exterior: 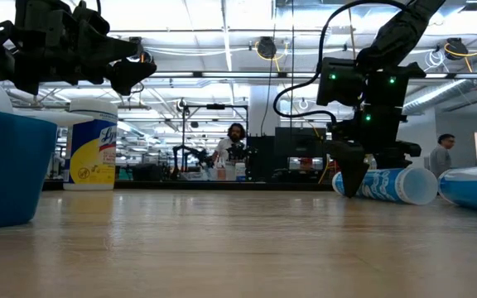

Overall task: Pick & place silicon tubes, Sealant and Lysol wipes
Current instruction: Put the left blue sealant into the transparent bin

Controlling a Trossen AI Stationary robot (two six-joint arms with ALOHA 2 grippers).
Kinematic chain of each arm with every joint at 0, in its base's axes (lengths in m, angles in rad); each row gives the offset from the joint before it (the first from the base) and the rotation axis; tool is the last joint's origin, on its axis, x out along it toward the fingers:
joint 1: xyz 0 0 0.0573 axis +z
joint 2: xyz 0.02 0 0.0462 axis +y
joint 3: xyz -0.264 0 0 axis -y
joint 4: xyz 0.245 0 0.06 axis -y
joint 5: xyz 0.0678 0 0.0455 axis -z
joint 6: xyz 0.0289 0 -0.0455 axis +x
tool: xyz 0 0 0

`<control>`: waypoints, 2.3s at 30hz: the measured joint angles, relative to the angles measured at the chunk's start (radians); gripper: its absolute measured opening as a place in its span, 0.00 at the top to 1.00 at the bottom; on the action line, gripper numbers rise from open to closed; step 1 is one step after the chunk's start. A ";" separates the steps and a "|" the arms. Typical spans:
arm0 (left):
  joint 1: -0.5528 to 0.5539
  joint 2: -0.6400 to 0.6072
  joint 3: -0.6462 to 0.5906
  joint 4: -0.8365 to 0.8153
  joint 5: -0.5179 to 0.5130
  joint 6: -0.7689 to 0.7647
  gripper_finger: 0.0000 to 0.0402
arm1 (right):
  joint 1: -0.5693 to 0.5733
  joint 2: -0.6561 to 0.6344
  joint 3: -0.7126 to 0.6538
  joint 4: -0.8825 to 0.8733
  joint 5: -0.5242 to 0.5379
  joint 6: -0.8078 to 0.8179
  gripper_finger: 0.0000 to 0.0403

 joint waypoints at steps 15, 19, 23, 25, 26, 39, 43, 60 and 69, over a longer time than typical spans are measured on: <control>0.000 0.000 0.000 0.000 0.000 0.000 0.23 | 0.000 0.000 0.000 0.000 0.000 -0.008 0.16; 0.000 0.000 0.000 0.000 0.000 0.000 0.23 | 0.000 0.000 0.000 0.000 0.000 -0.021 0.16; 0.000 0.000 0.000 0.000 0.000 0.000 0.23 | 0.000 0.000 0.000 0.001 0.007 -0.031 0.16; 0.000 0.000 0.000 0.000 0.000 0.000 0.23 | 0.000 0.000 -0.001 0.002 0.019 -0.031 0.16; 0.000 0.000 0.000 0.000 0.000 0.000 0.23 | 0.000 0.000 -0.001 0.004 0.022 -0.031 0.16; 0.000 0.000 0.000 0.000 0.000 0.000 0.23 | 0.000 0.001 -0.001 0.027 0.024 -0.042 0.16; 0.000 0.000 0.000 0.000 0.000 0.000 0.23 | 0.000 0.001 -0.001 0.011 0.026 0.008 0.16; 0.000 0.000 0.000 0.000 0.000 0.000 0.23 | 0.000 0.001 -0.001 0.008 0.050 0.030 0.25; 0.000 0.000 0.000 0.000 0.000 0.000 0.23 | 0.000 0.001 -0.001 0.015 0.053 0.027 0.32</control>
